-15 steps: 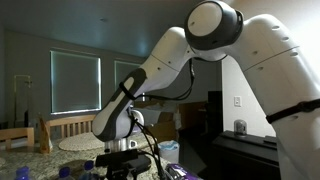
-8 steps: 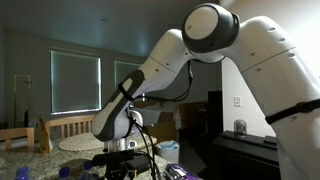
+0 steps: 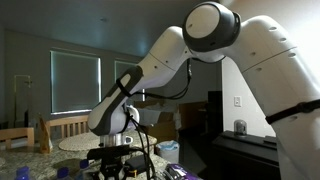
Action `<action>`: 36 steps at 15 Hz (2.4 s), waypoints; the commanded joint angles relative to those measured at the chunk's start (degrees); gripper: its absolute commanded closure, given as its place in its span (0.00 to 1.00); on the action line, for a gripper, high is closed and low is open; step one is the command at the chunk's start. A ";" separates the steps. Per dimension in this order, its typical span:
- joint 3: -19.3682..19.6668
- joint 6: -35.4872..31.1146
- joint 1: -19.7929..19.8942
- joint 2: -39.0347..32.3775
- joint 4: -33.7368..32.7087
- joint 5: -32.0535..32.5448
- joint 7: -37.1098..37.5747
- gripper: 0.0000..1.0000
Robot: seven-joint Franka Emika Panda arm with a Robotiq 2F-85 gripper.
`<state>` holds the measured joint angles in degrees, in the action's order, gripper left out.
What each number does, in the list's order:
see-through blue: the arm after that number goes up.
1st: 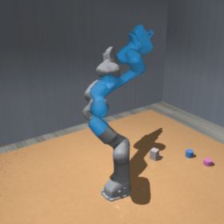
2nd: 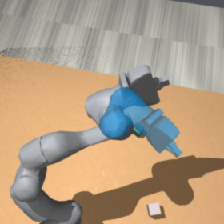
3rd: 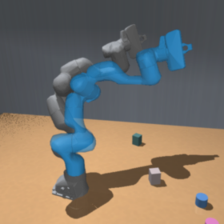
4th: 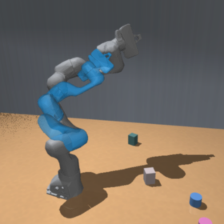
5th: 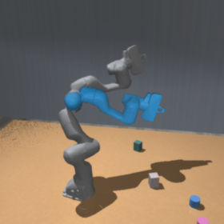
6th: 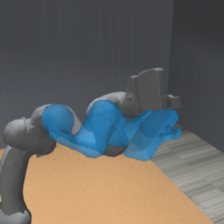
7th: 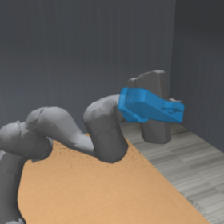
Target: Move the cable and the empty bottle to the front.
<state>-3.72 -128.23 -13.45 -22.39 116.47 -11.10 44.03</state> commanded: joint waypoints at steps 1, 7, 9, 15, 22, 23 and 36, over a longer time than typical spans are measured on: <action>-2.42 6.41 3.82 1.43 -2.60 -5.84 -7.58 0.87; -1.41 25.05 10.94 -0.91 -9.65 -15.80 -25.09 0.86; -0.46 32.81 13.41 -1.88 -12.39 -17.55 -28.76 0.86; 0.41 55.21 16.73 -10.14 -25.90 -20.21 -34.54 0.86; -0.46 75.59 16.48 -26.91 -44.12 -25.20 -32.25 0.86; -0.41 78.34 16.50 -29.02 -46.39 -26.36 -31.37 0.86; 2.21 88.66 12.71 -36.92 -66.28 -32.61 -10.54 0.86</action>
<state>-2.58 -42.90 0.20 -57.37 54.66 -42.74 27.27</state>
